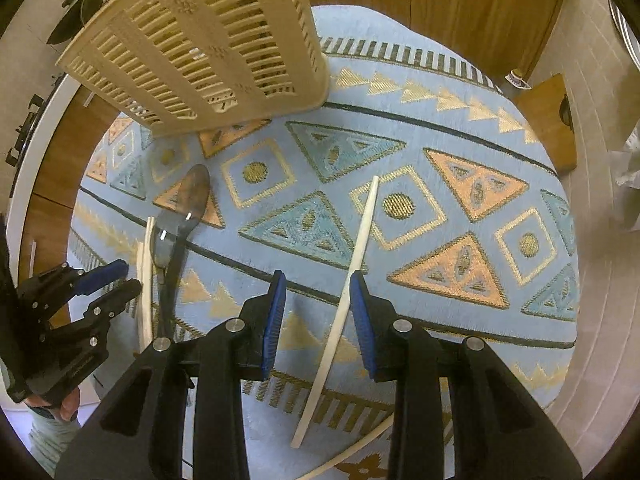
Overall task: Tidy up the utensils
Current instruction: 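Grasp a wooden chopstick with the left tool while the right tool grasps another chopstick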
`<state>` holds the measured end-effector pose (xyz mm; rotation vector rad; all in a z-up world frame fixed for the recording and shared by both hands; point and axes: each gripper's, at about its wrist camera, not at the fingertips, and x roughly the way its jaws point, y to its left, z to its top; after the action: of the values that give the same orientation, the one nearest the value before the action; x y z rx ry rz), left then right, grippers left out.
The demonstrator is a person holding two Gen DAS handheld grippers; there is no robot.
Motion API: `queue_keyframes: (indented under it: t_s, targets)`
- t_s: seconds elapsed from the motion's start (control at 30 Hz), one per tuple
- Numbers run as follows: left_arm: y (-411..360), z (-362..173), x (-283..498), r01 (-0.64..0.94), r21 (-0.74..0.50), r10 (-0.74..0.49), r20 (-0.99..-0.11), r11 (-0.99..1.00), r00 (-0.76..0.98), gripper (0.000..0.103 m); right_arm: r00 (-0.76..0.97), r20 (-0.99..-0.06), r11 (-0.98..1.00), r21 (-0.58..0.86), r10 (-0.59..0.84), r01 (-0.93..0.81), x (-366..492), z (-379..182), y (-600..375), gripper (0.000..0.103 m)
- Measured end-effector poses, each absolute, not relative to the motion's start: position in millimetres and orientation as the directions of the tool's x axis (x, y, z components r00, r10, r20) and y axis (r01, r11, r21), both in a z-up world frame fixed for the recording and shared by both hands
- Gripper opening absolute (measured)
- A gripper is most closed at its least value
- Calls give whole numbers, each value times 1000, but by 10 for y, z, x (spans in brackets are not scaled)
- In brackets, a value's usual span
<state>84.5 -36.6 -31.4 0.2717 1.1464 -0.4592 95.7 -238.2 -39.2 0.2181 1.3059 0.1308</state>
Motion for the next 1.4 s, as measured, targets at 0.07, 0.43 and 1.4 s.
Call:
queue_keyframes:
  t_s: [0.07, 0.43, 1.4]
  targets:
    - [-407, -298, 840, 488, -11, -201, -919, 873, 339, 27, 256, -942, 972, 234, 219, 32, 1007, -393, -2392, 30]
    - [-513, -298, 892, 503, -11, -177, -942, 864, 285, 27, 261, -941, 972, 231, 215, 33, 1001, -362, -2424, 30]
    - [-779, -363, 1040, 661, 96, 29, -993, 744, 112, 10, 152, -986, 996, 61, 70, -63, 1159, -477, -2047, 5]
